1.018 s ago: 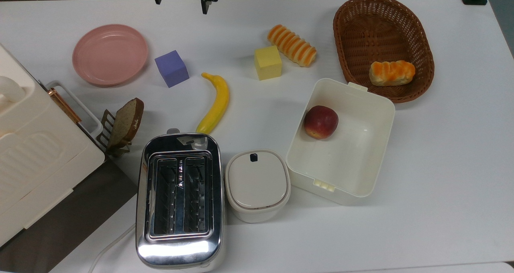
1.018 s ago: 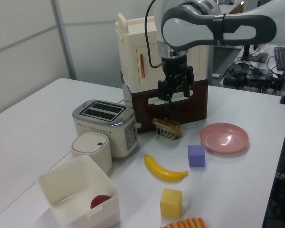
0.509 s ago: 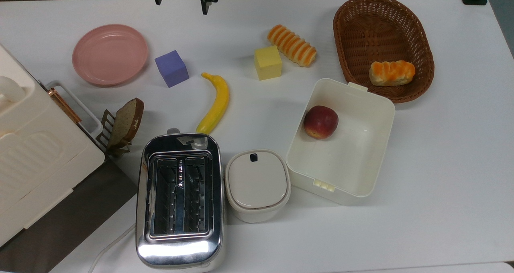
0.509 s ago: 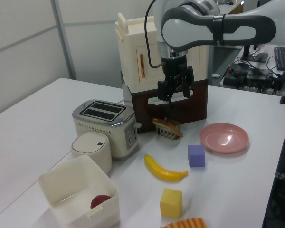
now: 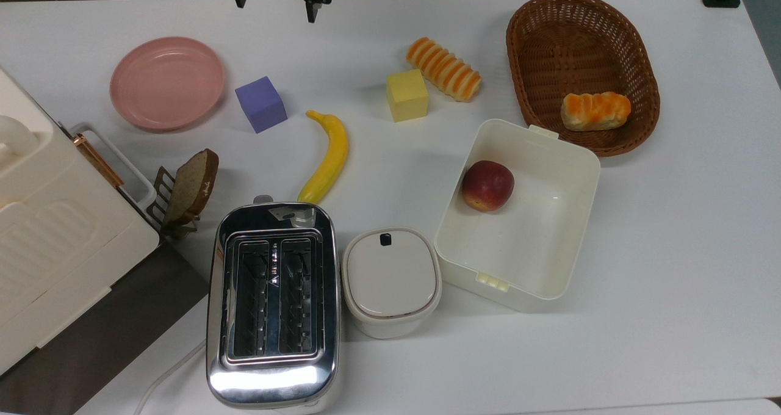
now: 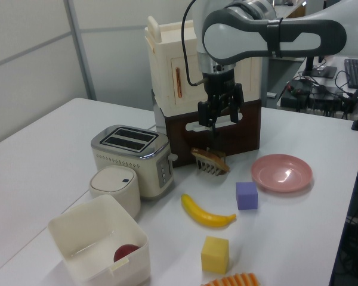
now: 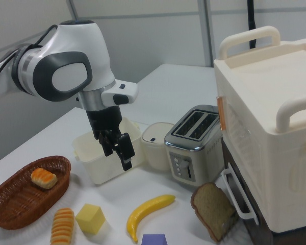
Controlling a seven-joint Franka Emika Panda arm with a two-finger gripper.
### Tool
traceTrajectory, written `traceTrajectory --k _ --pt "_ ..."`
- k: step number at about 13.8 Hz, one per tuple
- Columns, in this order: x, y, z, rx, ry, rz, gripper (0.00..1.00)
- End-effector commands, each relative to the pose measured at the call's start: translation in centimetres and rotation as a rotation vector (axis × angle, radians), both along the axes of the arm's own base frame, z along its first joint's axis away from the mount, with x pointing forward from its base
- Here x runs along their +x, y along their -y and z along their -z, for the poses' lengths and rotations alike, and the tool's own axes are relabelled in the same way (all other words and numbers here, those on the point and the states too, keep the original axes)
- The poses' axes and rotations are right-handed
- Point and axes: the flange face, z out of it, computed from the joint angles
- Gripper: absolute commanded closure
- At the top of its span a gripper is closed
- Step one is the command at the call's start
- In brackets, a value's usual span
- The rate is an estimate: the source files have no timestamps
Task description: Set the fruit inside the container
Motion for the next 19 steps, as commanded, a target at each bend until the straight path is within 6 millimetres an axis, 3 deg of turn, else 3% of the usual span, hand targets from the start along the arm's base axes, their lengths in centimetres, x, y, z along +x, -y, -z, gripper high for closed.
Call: traceTrajectory --k 1,19 --pt "-0.50 0.15 -0.19 -0.001 -0.018 -0.014 0.00" --pt "-0.55 0.07 0.11 0.010 -0.026 -0.043 0.00"
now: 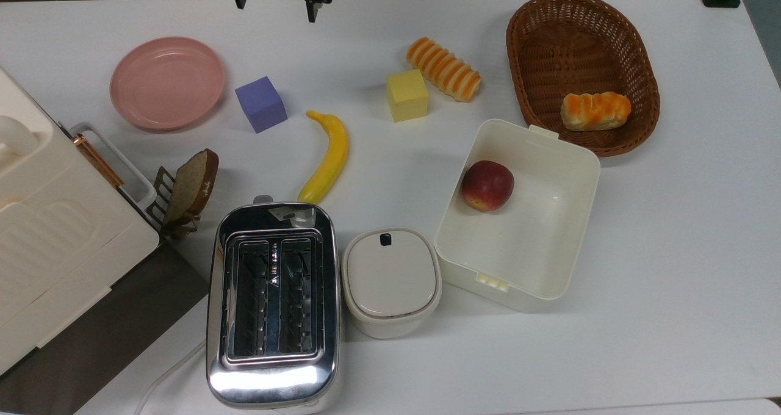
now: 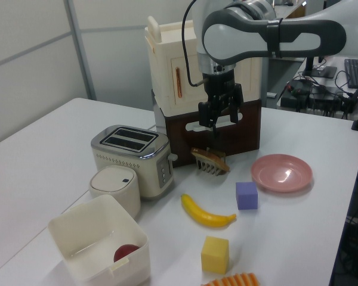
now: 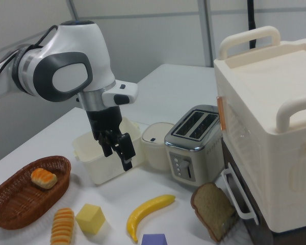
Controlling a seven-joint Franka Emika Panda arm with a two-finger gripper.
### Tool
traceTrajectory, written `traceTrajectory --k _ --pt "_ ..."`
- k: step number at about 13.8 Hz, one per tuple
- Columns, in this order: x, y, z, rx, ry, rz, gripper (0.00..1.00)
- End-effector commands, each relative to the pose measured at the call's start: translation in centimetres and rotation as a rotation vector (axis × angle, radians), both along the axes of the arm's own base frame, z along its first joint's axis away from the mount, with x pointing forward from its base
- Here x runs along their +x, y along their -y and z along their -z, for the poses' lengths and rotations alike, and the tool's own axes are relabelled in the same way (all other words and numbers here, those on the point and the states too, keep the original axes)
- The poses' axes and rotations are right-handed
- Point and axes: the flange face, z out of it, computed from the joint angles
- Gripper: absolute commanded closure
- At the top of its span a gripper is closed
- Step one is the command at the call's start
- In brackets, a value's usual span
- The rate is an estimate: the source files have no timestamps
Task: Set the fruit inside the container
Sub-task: 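Move the gripper over the yellow banana and lower toward it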
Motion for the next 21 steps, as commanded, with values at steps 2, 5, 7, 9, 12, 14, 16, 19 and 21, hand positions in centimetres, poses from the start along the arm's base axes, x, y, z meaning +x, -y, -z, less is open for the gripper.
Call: traceTrajectory --k 2,5,7,9,12,14,16,19,21 --pt "-0.6 0.0 0.1 0.011 -0.024 -0.018 0.00" --pt "-0.4 -0.1 0.5 0.056 -0.026 -0.009 0.00" --pt "-0.2 0.1 1.4 0.092 -0.037 0.011 0.00" --pt "-0.2 0.0 2.4 0.105 -0.051 0.023 0.00" --pt "0.5 2.3 4.6 0.118 -0.032 0.068 0.00" --pt "1.7 3.9 6.9 0.117 -0.030 0.079 0.00" --pt "2.6 4.6 9.5 0.120 -0.036 0.045 0.00" --pt "3.3 4.3 13.1 0.107 0.013 0.032 0.00" --pt "3.6 4.2 15.8 0.105 0.005 0.032 0.00"
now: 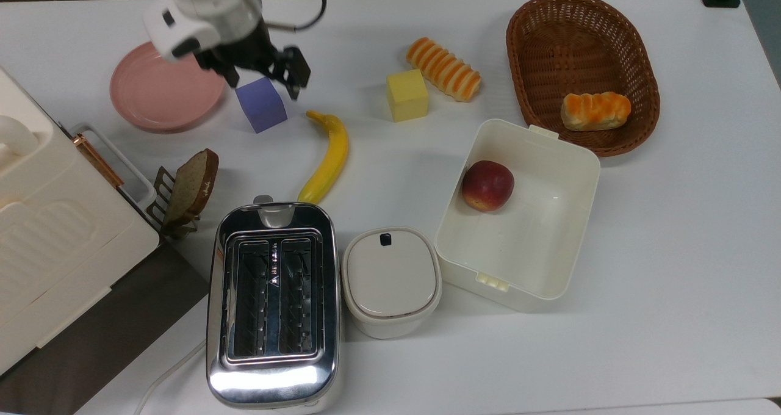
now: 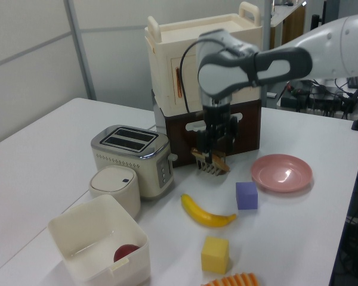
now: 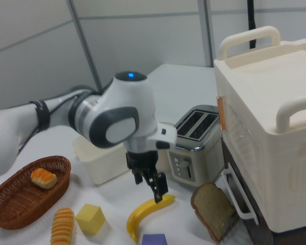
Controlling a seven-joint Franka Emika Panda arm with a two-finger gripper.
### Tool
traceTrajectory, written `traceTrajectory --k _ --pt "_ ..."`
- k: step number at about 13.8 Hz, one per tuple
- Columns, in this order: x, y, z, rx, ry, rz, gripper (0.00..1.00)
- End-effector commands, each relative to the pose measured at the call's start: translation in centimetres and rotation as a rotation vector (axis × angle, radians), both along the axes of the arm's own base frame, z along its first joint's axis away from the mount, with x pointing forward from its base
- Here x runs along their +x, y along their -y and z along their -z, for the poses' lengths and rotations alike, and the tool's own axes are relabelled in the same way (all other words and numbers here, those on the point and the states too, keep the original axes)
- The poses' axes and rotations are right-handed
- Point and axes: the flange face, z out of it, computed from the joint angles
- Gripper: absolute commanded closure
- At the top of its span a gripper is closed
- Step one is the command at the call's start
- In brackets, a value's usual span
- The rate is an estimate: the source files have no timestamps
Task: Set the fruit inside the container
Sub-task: 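Move the gripper over the yellow banana and lower toward it, then close the gripper on the yellow banana and lift it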
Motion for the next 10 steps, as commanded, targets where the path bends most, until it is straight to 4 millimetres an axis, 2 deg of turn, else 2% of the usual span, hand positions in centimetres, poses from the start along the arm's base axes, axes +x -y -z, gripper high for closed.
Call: traceTrajectory --k 1,5,10 --pt "0.2 -0.7 4.1 0.011 0.007 -0.015 0.00" --pt "1.3 -0.6 7.4 0.002 0.005 -0.011 0.00" --pt "2.3 -3.3 9.9 -0.003 -0.011 -0.004 0.00"
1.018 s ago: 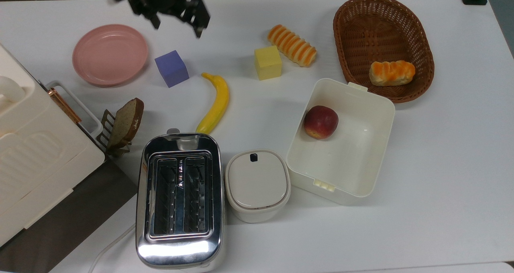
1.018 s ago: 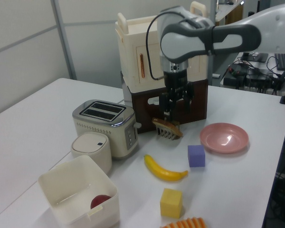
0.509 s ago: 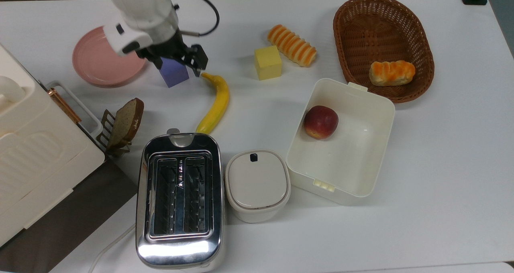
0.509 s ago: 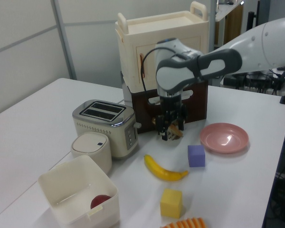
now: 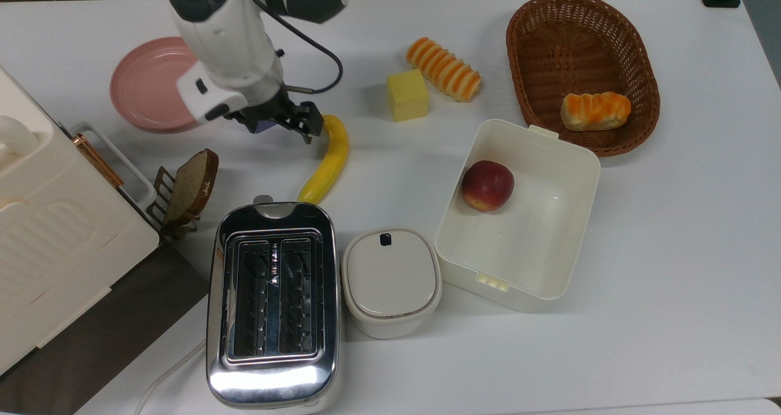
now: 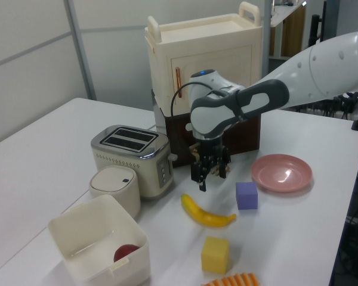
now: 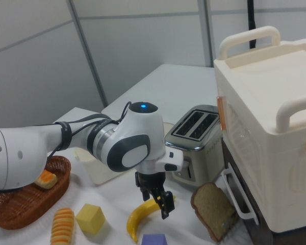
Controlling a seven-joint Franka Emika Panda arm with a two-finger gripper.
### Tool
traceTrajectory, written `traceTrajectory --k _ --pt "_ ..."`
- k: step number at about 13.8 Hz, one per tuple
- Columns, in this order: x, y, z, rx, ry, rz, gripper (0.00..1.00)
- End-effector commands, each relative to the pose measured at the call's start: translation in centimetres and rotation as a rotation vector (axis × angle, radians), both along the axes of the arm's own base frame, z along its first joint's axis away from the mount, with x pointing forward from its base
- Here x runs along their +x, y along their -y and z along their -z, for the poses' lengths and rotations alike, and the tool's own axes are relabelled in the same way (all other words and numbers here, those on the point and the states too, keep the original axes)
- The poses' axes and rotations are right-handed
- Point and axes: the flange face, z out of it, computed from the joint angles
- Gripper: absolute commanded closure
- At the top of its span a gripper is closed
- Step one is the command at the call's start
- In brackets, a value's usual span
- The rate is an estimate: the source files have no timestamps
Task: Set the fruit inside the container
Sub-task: 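Close the gripper on the yellow banana and lift it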
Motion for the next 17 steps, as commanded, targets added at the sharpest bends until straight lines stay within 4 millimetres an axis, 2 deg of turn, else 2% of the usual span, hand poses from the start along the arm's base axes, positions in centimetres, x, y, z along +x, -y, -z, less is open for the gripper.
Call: traceTrajectory --k 1,2,3,6,10,11,13,14,16,17 --pt "0.6 -3.1 1.4 -0.001 0.012 0.010 0.00" --pt "0.9 -4.2 1.9 -0.004 0.017 0.014 0.00" --pt "1.2 -5.2 3.2 -0.014 0.008 0.022 0.00" --pt "1.5 -6.0 4.8 -0.037 0.006 0.019 0.00" --pt "1.5 -8.1 7.3 -0.075 -0.027 0.026 0.09" --pt "1.5 -8.8 7.4 -0.083 -0.028 0.025 0.18" --pt "1.5 -8.9 7.2 -0.084 -0.028 0.027 0.39" --pt "1.5 -8.9 7.0 -0.084 -0.025 0.025 0.55" --pt "1.6 -8.2 6.4 -0.083 -0.018 0.027 0.97" --pt "1.7 -7.9 5.0 -0.082 -0.001 0.032 1.00"
